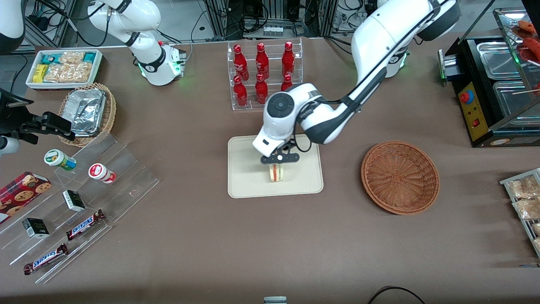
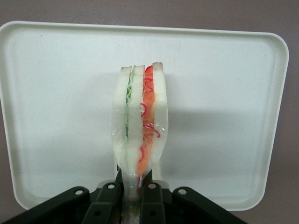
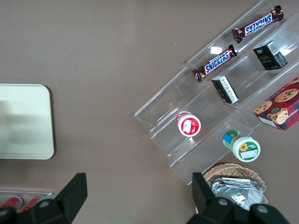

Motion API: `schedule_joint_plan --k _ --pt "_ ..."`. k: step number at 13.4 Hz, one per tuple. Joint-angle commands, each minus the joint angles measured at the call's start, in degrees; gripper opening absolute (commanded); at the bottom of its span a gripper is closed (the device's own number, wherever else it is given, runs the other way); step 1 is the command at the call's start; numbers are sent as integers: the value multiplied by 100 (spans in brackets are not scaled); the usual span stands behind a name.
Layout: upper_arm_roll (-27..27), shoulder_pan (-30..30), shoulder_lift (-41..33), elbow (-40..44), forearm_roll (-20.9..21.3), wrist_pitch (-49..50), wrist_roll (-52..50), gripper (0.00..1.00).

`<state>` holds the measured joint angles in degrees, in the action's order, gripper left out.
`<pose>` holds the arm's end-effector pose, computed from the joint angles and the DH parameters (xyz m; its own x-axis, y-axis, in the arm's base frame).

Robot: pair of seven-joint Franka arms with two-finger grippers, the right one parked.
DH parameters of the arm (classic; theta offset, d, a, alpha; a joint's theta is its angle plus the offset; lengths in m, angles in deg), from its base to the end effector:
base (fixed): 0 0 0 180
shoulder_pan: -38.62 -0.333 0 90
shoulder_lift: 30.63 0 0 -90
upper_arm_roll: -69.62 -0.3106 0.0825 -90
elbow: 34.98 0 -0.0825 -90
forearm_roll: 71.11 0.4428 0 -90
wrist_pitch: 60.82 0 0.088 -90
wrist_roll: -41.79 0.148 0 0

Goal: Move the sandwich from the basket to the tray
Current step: 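Lower the sandwich onto the cream tray and open the left gripper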

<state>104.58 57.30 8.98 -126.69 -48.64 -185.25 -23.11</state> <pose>0.4877 -0.5534 0.2043 0.9957 0.0862 -0.0347 0.0877 -0.9953 0.0421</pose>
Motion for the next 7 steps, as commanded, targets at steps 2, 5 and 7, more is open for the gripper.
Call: schedule_joint_plan --k 2,5,7 --pt "-24 118 170 153 267 -80 -286 0" --pt "-24 127 346 197 276 -116 -295 0" --pt "-24 127 399 197 337 -116 -286 0"
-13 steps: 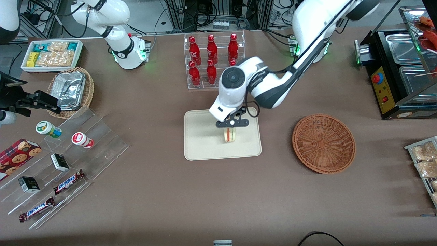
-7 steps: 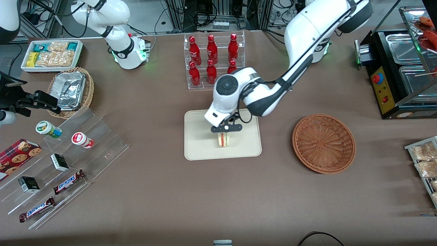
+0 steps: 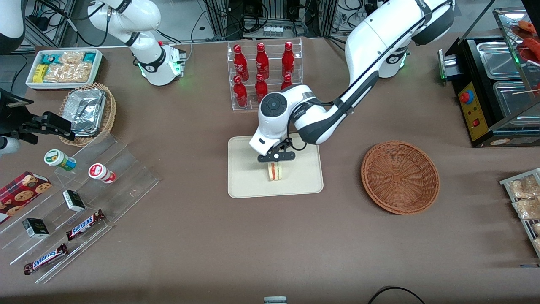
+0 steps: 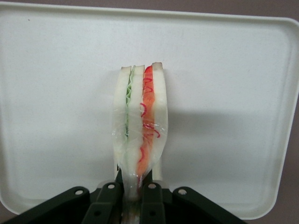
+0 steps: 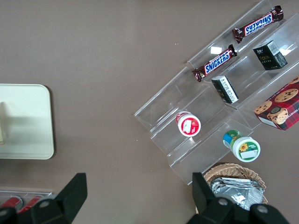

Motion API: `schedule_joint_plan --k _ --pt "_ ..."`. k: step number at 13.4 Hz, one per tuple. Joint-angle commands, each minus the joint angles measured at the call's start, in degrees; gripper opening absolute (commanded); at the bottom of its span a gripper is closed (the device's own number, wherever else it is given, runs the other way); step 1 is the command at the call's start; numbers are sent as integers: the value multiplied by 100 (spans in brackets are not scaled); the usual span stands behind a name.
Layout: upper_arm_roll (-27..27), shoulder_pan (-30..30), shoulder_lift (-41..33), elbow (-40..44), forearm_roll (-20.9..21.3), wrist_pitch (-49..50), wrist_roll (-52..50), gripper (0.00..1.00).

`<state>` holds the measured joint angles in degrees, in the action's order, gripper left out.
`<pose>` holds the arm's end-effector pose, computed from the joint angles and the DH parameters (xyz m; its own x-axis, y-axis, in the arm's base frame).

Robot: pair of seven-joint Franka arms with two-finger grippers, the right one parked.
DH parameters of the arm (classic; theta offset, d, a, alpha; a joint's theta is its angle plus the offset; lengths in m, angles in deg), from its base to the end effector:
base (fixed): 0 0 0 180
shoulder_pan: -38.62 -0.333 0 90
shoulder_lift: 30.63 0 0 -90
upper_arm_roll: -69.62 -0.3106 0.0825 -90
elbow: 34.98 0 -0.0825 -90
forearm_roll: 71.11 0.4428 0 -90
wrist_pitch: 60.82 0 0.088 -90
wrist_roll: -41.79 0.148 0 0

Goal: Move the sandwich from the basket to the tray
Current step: 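Lower the sandwich onto the cream tray and open the left gripper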

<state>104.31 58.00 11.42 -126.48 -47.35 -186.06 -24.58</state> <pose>0.4812 -0.5566 0.1788 0.9945 0.0932 -0.0479 0.0947 -0.9951 0.0292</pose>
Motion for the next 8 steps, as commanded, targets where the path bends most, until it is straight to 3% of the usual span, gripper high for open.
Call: schedule_joint_plan --k 1,2,3,4,8 --pt "3 48 172 176 312 -36 -139 0" --pt "3 31 215 167 322 -36 -139 29" --pt "3 30 233 167 331 -27 -122 83" --pt "3 13 225 176 331 -27 -113 99" --pt "12 -127 -99 211 182 349 -165 100"
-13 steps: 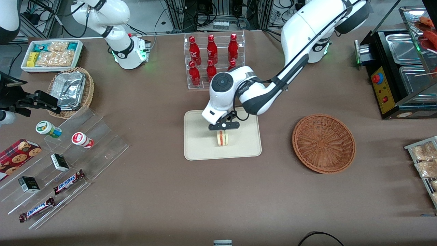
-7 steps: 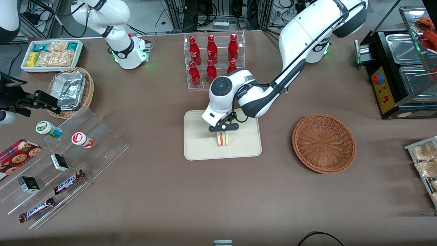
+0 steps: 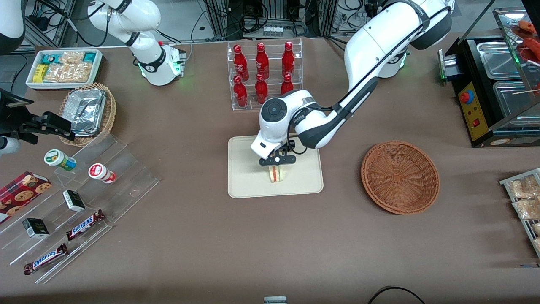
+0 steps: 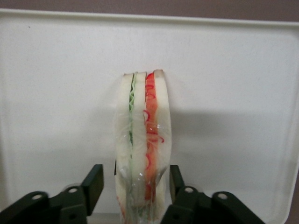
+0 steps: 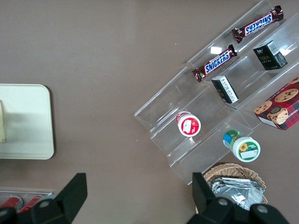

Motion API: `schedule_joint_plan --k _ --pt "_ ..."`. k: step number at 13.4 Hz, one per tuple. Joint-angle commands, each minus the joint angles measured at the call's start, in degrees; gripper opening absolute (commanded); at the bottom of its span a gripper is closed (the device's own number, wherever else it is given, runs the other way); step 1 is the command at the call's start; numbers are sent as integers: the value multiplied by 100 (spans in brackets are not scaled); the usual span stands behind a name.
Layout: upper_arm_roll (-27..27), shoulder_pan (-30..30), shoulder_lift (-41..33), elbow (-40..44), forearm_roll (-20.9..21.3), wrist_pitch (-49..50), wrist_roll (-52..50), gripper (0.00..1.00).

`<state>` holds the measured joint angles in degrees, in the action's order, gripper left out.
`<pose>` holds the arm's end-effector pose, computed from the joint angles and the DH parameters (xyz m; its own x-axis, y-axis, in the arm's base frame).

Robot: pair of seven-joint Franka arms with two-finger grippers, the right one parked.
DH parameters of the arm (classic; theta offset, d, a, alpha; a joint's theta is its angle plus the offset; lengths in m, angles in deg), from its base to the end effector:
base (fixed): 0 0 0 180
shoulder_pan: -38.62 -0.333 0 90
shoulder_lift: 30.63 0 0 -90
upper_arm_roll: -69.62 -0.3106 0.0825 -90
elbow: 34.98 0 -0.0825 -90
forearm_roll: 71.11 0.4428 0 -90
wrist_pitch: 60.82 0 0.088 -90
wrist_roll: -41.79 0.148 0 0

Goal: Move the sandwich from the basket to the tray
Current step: 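Lower the sandwich onto the cream tray and open the left gripper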

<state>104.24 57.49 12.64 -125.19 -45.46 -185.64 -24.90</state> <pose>0.4936 -0.5514 0.1741 0.9946 0.0986 -0.0319 0.0992 -0.9949 0.0189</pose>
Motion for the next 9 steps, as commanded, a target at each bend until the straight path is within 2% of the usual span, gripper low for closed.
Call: schedule_joint_plan --k 1,3,6,9 --pt "28 -111 -387 125 -103 562 -168 100" --pt "28 -129 -713 362 -261 1045 -571 100" --pt "19 -287 -1266 434 -271 1591 -791 100" --pt "46 -753 -1855 434 -533 2144 -916 100"
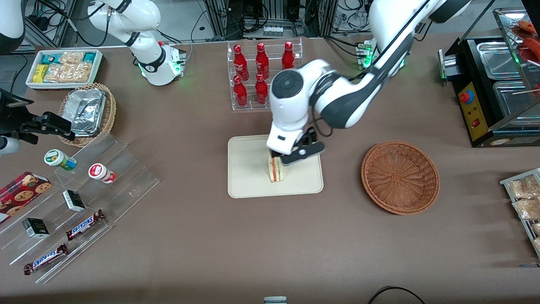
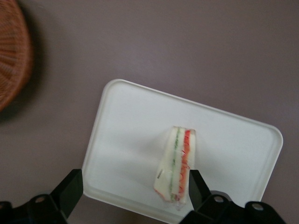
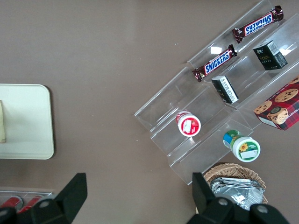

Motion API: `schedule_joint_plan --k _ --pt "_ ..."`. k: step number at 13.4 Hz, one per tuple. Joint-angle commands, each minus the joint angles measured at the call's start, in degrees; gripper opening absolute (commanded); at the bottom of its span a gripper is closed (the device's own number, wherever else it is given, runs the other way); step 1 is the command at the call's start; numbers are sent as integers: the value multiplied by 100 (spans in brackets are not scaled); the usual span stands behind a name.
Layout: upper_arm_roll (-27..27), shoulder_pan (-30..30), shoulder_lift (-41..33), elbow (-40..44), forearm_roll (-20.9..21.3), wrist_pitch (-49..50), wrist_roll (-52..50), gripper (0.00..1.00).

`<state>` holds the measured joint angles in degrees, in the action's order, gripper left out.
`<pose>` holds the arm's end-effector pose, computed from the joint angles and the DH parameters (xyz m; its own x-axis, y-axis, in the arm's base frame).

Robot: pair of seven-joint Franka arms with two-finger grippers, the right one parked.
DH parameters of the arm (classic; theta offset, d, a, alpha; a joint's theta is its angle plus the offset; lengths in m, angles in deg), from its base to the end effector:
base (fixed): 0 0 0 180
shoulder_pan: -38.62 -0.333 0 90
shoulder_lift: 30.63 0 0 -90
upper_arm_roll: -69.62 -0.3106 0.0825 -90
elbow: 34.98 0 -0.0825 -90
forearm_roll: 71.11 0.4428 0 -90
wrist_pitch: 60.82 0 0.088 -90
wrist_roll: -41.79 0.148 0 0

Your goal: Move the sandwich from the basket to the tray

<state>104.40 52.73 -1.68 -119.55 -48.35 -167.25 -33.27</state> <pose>0.5537 -0.4840 0.3582 0.9216 0.3788 0.0852 0.3840 -0.9216 -0.0569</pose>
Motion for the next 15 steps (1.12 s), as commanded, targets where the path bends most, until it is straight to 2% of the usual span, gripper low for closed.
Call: schedule_joint_plan --k 1,4,6,11,15 --pt "12 -356 -591 -130 -333 481 -70 100" --pt "64 -839 -890 -121 -421 904 227 100" --pt "38 -1225 -1163 -130 -772 1237 981 100" --pt "20 -2069 -1559 -113 -1063 1835 2555 100" --pt "20 -3026 -1831 -121 -1230 2073 4137 100"
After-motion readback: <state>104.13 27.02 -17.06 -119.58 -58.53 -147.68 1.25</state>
